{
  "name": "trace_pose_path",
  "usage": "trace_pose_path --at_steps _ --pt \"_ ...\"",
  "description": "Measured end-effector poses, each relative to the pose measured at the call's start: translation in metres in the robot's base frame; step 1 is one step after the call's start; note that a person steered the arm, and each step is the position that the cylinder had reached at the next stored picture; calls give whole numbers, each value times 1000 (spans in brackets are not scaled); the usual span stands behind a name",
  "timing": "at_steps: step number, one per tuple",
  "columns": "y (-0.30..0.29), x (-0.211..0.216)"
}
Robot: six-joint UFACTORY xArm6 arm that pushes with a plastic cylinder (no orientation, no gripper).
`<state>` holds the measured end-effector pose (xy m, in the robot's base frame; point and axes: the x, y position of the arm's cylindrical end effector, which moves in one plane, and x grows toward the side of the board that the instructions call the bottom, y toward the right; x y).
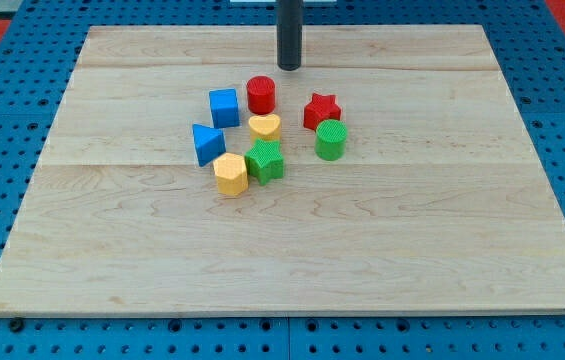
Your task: Move the yellow hexagon towards the top left corner of the board
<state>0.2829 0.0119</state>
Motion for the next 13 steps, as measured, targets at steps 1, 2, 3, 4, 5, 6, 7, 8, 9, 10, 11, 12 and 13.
trace_pose_path --at_steps 1,2,3,4,5,6,7,8,9,10,11,12,13 --pt "4 41" --pt "34 96" --pt "53 163" --pt "5 219" --pt "-57 215" --pt "-85 186" --pt "-82 159" --pt "-100 122" --pt "-132 92" --pt "-132 53" --pt "-118 28" --pt "-111 13" --pt "-166 4"
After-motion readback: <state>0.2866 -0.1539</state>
